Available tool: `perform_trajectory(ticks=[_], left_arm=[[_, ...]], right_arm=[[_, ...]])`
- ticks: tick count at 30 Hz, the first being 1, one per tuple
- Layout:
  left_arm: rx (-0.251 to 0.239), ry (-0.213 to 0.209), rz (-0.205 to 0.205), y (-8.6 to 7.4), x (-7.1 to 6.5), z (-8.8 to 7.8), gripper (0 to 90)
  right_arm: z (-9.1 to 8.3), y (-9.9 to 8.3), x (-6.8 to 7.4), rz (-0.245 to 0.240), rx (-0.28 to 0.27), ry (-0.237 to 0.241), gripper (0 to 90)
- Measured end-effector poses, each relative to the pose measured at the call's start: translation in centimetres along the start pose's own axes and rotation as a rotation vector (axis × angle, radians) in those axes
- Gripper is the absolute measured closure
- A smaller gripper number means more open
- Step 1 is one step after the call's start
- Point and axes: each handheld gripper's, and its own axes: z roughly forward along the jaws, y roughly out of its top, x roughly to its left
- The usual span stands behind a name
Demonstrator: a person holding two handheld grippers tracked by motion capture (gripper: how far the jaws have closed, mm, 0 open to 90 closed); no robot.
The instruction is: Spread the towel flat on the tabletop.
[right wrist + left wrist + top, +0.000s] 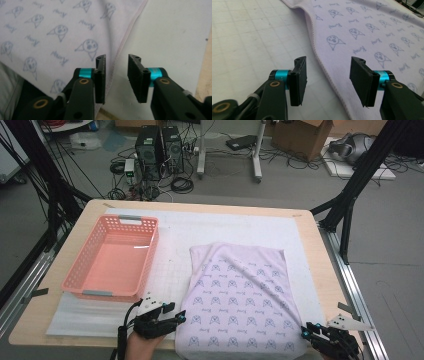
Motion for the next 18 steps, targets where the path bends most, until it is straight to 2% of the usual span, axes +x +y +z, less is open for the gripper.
perform_trajectory(ticks=[1, 2, 3, 4, 5, 6, 7, 12, 14, 16, 18], left_arm=[[0.021, -0.007, 0.002, 0.0, -0.1, 0.4, 51.1], [0.018, 0.012, 0.028, 0.0, -0.4, 0.7, 54.8], [0.023, 0.058, 0.068, -0.1, -0.7, 0.7, 61.5], [0.035, 0.093, 0.099, 0.0, -0.8, 0.7, 73.5], [0.051, 0.076, 0.068, 0.2, -0.6, 0.5, 85.4], [0.058, 0.073, 0.049, 0.2, -0.5, 0.3, 87.5], [0.061, 0.076, 0.055, 0.0, -0.5, 0.0, 87.9], [0.080, 0.050, 0.051, -1.1, -0.2, -2.2, 87.8], [0.062, 0.045, 0.052, -1.4, -0.1, -2.4, 84.7], [0.041, 0.041, 0.033, -1.3, 0.1, -2.4, 73.7], [0.002, 0.046, 0.019, -1.2, 0.2, -2.3, 56.4]], right_arm=[[0.1, 0.1, -0.1, 0.005, -0.011, -0.004, 63.5], [0.1, 0.2, -0.1, 0.007, -0.021, -0.006, 63.3], [0.2, 0.3, -0.3, 0.011, -0.030, -0.006, 63.0], [0.3, 0.4, -0.3, 0.018, -0.038, -0.005, 62.9], [0.5, 0.6, -0.4, 0.019, -0.044, -0.004, 62.8], [0.6, 0.7, -0.4, 0.020, -0.048, -0.005, 62.8], [0.8, 0.9, -0.4, 0.025, -0.055, -0.004, 62.8], [1.9, 1.9, -0.4, 0.034, -0.057, -0.003, 62.7], [2.8, 2.5, -0.4, 0.042, -0.050, 0.005, 61.3], [3.9, 3.1, -0.2, 0.038, -0.037, 0.010, 60.3], [5.0, 3.7, -0.1, 0.017, -0.022, -0.006, 63.9]])
